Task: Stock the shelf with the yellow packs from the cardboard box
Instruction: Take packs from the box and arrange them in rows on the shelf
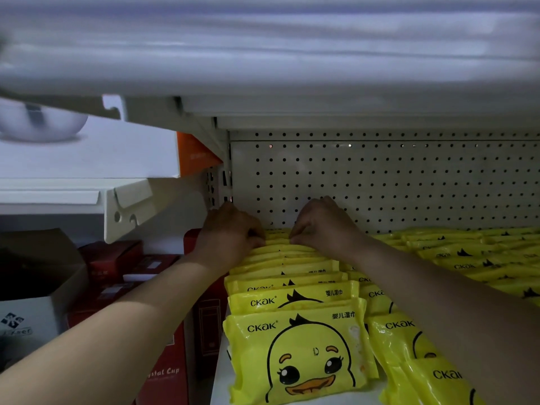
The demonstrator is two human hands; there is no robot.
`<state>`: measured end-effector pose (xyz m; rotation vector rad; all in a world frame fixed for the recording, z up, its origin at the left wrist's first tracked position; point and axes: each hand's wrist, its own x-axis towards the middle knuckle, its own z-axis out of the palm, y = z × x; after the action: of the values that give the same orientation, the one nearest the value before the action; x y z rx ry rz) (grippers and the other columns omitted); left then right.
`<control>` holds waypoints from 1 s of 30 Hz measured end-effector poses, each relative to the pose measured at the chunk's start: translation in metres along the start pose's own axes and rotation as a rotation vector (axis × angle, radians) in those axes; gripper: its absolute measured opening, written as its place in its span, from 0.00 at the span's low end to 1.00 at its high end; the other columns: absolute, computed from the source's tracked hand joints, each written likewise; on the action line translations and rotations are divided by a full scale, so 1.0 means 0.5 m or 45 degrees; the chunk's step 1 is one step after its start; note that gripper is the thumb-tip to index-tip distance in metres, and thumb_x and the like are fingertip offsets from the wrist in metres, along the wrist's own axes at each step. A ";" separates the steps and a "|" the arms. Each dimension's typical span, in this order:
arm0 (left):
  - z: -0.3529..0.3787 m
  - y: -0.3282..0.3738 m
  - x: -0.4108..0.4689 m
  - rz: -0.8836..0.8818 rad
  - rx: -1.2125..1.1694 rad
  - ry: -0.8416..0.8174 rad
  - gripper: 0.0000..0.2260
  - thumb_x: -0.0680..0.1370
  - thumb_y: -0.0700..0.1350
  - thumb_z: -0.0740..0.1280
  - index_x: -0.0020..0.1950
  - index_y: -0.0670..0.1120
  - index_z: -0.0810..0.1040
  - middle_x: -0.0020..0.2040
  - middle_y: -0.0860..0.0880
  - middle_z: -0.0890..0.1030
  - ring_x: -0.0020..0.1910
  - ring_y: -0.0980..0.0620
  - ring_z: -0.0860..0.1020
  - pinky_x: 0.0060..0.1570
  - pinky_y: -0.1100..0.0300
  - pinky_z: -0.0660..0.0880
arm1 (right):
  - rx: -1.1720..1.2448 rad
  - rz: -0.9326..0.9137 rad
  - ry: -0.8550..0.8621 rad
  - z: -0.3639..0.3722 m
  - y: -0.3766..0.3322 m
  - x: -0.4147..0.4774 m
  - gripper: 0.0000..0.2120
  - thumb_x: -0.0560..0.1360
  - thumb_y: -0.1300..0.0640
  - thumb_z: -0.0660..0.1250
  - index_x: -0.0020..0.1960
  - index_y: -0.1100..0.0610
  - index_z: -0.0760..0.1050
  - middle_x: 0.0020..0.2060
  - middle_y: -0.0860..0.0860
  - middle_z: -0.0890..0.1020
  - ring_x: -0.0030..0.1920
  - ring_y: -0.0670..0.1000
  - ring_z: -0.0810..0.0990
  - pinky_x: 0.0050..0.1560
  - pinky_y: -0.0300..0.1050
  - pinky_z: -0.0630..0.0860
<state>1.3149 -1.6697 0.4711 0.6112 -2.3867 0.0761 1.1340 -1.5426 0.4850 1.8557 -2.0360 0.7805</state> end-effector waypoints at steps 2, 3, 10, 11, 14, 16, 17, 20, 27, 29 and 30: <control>0.005 -0.006 0.002 0.063 0.059 -0.036 0.06 0.75 0.55 0.69 0.46 0.55 0.84 0.43 0.55 0.83 0.50 0.52 0.76 0.56 0.50 0.72 | -0.037 -0.015 -0.047 0.003 -0.001 0.001 0.06 0.73 0.49 0.74 0.47 0.49 0.86 0.50 0.47 0.79 0.57 0.49 0.68 0.55 0.45 0.71; 0.005 -0.007 0.003 0.074 0.088 -0.063 0.06 0.76 0.54 0.68 0.46 0.55 0.83 0.44 0.54 0.83 0.51 0.52 0.76 0.55 0.51 0.72 | -0.049 -0.020 -0.075 0.003 -0.001 0.002 0.06 0.74 0.50 0.73 0.47 0.51 0.86 0.51 0.48 0.79 0.58 0.48 0.67 0.55 0.45 0.70; 0.006 -0.022 0.016 -0.031 -0.157 0.008 0.05 0.73 0.54 0.70 0.46 0.57 0.84 0.43 0.58 0.84 0.48 0.50 0.79 0.51 0.49 0.76 | 0.061 0.079 0.016 -0.004 0.007 0.014 0.08 0.72 0.47 0.74 0.51 0.46 0.85 0.45 0.44 0.73 0.57 0.48 0.65 0.55 0.45 0.68; 0.011 -0.024 0.018 -0.024 -0.129 -0.007 0.03 0.73 0.52 0.72 0.46 0.58 0.84 0.44 0.58 0.84 0.49 0.50 0.79 0.52 0.48 0.76 | 0.030 0.068 0.006 -0.003 0.004 0.017 0.08 0.71 0.47 0.75 0.50 0.45 0.85 0.43 0.43 0.71 0.55 0.47 0.64 0.53 0.44 0.67; 0.020 -0.022 0.023 -0.016 -0.079 -0.039 0.03 0.72 0.51 0.74 0.45 0.58 0.85 0.45 0.58 0.84 0.51 0.51 0.79 0.56 0.48 0.74 | -0.084 0.041 0.001 0.006 -0.002 0.024 0.08 0.71 0.47 0.75 0.49 0.46 0.85 0.44 0.44 0.71 0.56 0.48 0.66 0.51 0.43 0.67; 0.023 -0.026 0.028 -0.010 -0.039 -0.058 0.03 0.73 0.53 0.71 0.43 0.57 0.84 0.44 0.56 0.84 0.49 0.52 0.79 0.54 0.48 0.75 | -0.148 0.044 -0.014 0.015 -0.001 0.031 0.08 0.72 0.47 0.74 0.49 0.47 0.85 0.47 0.47 0.73 0.58 0.50 0.68 0.53 0.44 0.69; 0.023 -0.028 0.030 -0.021 -0.012 -0.090 0.05 0.73 0.55 0.68 0.43 0.57 0.84 0.44 0.54 0.83 0.48 0.51 0.79 0.54 0.48 0.75 | -0.183 0.054 -0.041 0.020 -0.001 0.035 0.08 0.73 0.47 0.73 0.50 0.48 0.85 0.50 0.48 0.74 0.59 0.51 0.69 0.55 0.45 0.69; 0.026 -0.024 0.037 -0.064 0.077 -0.218 0.06 0.76 0.54 0.64 0.42 0.58 0.80 0.47 0.49 0.81 0.51 0.48 0.77 0.53 0.51 0.73 | -0.225 0.085 -0.107 0.032 -0.001 0.043 0.09 0.75 0.48 0.71 0.50 0.51 0.84 0.55 0.52 0.74 0.59 0.53 0.71 0.58 0.47 0.70; 0.024 -0.032 0.043 -0.089 -0.087 -0.068 0.06 0.76 0.47 0.69 0.49 0.54 0.84 0.50 0.54 0.84 0.54 0.49 0.79 0.58 0.51 0.74 | -0.103 0.066 0.089 0.014 0.008 0.035 0.07 0.74 0.49 0.73 0.50 0.48 0.85 0.48 0.50 0.78 0.58 0.52 0.70 0.53 0.44 0.70; 0.024 -0.024 0.046 -0.071 -0.030 -0.103 0.06 0.75 0.47 0.70 0.49 0.56 0.85 0.51 0.54 0.84 0.56 0.50 0.78 0.59 0.49 0.73 | -0.229 0.070 0.050 0.015 -0.001 0.039 0.08 0.74 0.48 0.72 0.51 0.48 0.85 0.50 0.51 0.77 0.59 0.52 0.70 0.53 0.43 0.69; 0.028 -0.023 0.049 -0.075 -0.006 -0.112 0.06 0.75 0.48 0.70 0.49 0.57 0.85 0.51 0.54 0.84 0.56 0.50 0.78 0.60 0.48 0.73 | -0.273 0.078 0.040 0.015 -0.006 0.042 0.08 0.74 0.48 0.72 0.52 0.47 0.85 0.51 0.51 0.76 0.60 0.52 0.70 0.54 0.44 0.68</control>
<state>1.2956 -1.6926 0.4742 0.6947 -2.4510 0.0180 1.1353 -1.5642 0.4909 1.6609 -2.0752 0.5763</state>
